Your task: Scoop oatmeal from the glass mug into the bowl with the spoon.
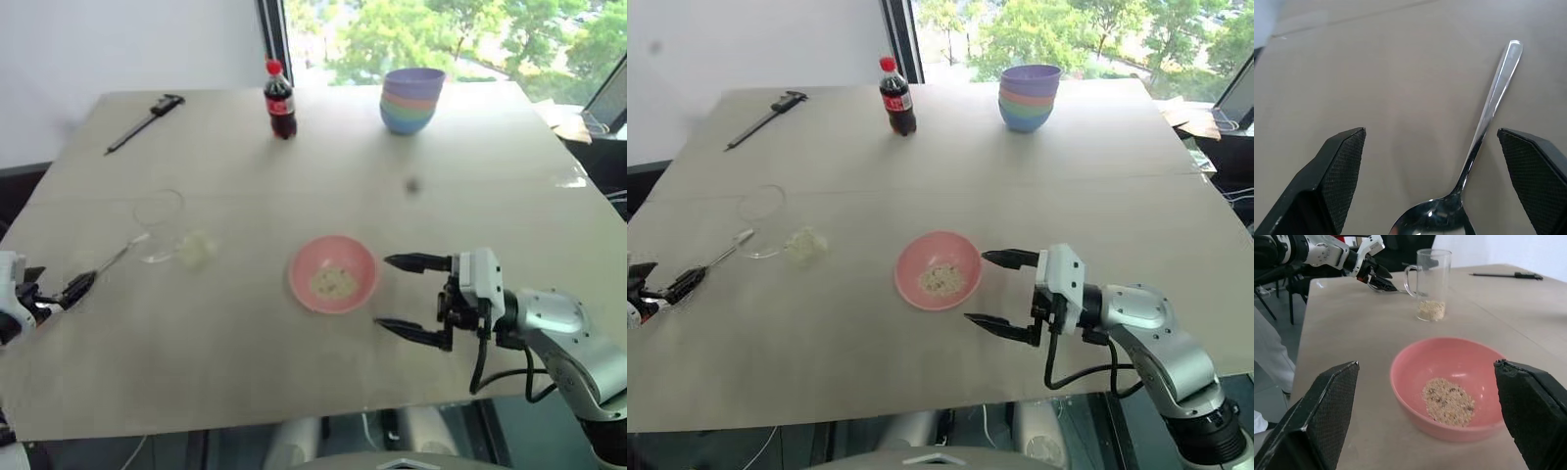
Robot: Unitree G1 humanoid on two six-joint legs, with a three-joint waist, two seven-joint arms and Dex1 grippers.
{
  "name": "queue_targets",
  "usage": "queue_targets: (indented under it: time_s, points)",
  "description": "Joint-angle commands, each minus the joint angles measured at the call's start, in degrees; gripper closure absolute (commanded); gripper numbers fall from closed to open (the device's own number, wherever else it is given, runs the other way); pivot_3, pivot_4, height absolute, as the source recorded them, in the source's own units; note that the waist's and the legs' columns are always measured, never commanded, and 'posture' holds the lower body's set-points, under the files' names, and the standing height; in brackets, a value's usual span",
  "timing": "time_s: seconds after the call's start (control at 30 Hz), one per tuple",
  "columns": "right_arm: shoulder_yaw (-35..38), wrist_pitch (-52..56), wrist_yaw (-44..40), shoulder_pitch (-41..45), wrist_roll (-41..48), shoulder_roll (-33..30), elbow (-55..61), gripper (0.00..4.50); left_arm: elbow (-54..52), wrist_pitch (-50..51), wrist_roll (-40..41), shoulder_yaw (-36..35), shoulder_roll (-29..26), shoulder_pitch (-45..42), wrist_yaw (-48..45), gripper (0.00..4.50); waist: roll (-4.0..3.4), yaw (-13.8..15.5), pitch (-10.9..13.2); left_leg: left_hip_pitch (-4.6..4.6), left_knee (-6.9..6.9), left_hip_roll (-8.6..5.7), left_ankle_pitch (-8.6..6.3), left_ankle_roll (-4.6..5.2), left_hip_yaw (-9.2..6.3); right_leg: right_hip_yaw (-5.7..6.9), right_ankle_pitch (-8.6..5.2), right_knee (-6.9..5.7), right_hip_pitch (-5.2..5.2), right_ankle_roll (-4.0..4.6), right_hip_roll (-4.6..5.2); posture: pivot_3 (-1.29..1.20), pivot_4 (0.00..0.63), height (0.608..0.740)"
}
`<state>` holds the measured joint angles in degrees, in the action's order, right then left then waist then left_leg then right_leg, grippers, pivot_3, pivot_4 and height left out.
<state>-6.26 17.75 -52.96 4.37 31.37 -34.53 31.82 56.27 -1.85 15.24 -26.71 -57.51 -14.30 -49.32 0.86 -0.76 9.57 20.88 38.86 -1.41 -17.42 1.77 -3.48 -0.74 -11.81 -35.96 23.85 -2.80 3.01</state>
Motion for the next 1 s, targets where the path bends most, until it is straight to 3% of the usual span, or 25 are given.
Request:
queue_targets:
  time_s: [0.03, 0.07, 0.3, 0.37, 0.43, 0.77, 1.0]
  points:
    - [1.1, -0.2, 1.6, -0.5, 0.0, 0.1, 2.9, 0.05, 7.6, -0.6, -3.6, 3.8, -0.9, -3.5, -2.0, 0.0, -0.07, 0.2, 0.0, -0.01, -0.03, 0.0, 0.01, -0.01, -0.01, 0.02, 0.0, -0.01, 0.0, 0.0, 0.03, 0.0, 0.15, 0.74]
    - [1.2, -0.1, 1.9, -0.6, 0.0, 0.1, 3.1, 0.05, 9.2, -0.2, -4.0, 4.5, -0.9, -4.2, -2.5, 0.0, -0.2, 0.2, -0.1, -0.02, -0.09, 0.0, -0.02, 0.03, -0.01, 0.02, 0.0, -0.02, 0.01, 0.0, 0.05, 0.0, 0.15, 0.74]
    - [1.9, -0.3, 2.8, -1.6, -0.3, -0.5, 3.8, 0.0, 14.1, 1.2, -4.1, 5.5, -2.2, -4.1, -4.4, 2.87, -0.51, -0.5, -0.2, -0.31, -0.21, 0.01, -0.05, 0.11, 0.12, -0.16, -0.02, -0.36, 0.02, 0.01, 0.04, 0.0, 0.15, 0.74]
    - [1.7, -0.3, 2.9, -1.5, -0.5, -0.3, 3.6, 0.0, 14.3, 0.8, -4.1, 5.5, -2.4, -3.2, -4.7, 3.87, -0.51, -1.0, -0.2, -0.43, -0.21, 0.03, -0.05, 0.11, 0.17, -0.24, -0.03, -0.52, 0.02, 0.02, 0.0, 0.0, 0.15, 0.74]
    - [1.4, -0.4, 2.9, -1.4, -0.7, -0.2, 3.4, 0.0, 14.3, 0.5, -3.7, 5.2, -2.4, -2.3, -4.9, 4.4, -0.56, -1.5, -0.2, -0.53, -0.21, 0.04, -0.05, 0.11, 0.23, -0.32, -0.04, -0.63, 0.01, 0.01, -0.01, 0.0, 0.15, 0.74]
    - [1.1, -0.5, 1.9, -0.5, -1.1, 0.0, 2.1, 0.0, 12.1, -5.6, 3.4, -3.5, -2.2, 1.1, -0.5, 4.4, -0.52, -1.7, -0.2, -0.65, -0.29, 0.11, -0.05, 0.11, 0.57, -0.64, -0.04, -0.67, 0.07, 0.01, 0.06, 0.0, 0.15, 0.74]
    - [0.9, -0.2, 1.2, 0.4, -1.0, 0.0, 1.6, 0.0, 1.2, -8.5, 9.0, -11.2, -3.7, 2.5, 0.7, 4.4, 0.46, -0.6, -0.2, -0.19, -0.23, 0.15, -0.01, 0.03, 0.21, -0.3, -0.02, -0.61, 0.35, 0.04, 0.28, 0.0, 0.15, 0.74]
